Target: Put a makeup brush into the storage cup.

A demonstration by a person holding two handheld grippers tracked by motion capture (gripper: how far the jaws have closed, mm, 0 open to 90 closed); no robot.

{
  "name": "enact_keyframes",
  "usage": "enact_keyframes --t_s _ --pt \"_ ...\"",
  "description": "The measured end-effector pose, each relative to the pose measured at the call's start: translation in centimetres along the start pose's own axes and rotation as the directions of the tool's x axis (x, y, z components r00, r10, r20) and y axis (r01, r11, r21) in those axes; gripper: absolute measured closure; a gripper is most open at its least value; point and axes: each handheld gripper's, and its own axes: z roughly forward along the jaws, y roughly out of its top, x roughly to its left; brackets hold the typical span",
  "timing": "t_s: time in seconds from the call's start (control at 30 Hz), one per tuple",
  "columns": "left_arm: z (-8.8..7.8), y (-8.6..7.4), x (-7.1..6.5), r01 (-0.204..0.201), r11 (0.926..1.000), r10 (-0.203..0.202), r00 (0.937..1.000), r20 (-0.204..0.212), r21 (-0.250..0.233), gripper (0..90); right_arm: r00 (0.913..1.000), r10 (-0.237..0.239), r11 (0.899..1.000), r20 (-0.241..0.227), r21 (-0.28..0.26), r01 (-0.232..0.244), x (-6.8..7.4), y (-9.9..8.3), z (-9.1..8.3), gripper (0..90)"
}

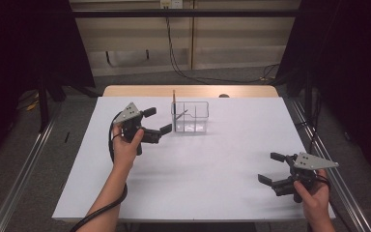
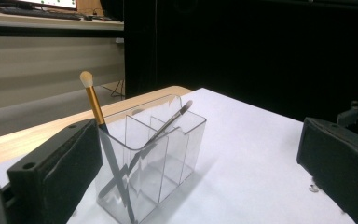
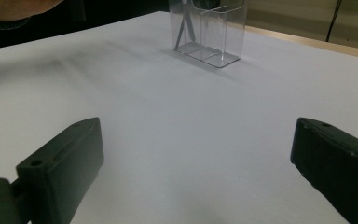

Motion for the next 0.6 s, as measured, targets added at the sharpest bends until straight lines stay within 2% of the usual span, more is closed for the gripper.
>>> enact_keyframes --t_s 0.17,0.4,0.6 --pt "-0.7 -0.3 -0.3 -0.01 1.0 0.01 0.9999 0.005 0.0 0.0 0.9992 0.009 1.0 0.04 0.004 -0.01 -0.1 -0.1 -0.1 1.1" --pt "-1.9 -0.8 -0.6 -0.025 0.9997 0.025 0.9997 0.008 -0.006 0.0 0.9989 0.011 1.0 0.045 -0.002 -0.011 0.0 -0.1 -0.3 1.1" --pt "-2.7 -1.2 -0.7 -0.018 0.9996 0.018 0.9998 0.012 -0.021 0.0 0.9987 0.013 1.0 0.05 -0.008 -0.012 0.1 -0.2 -0.4 1.1"
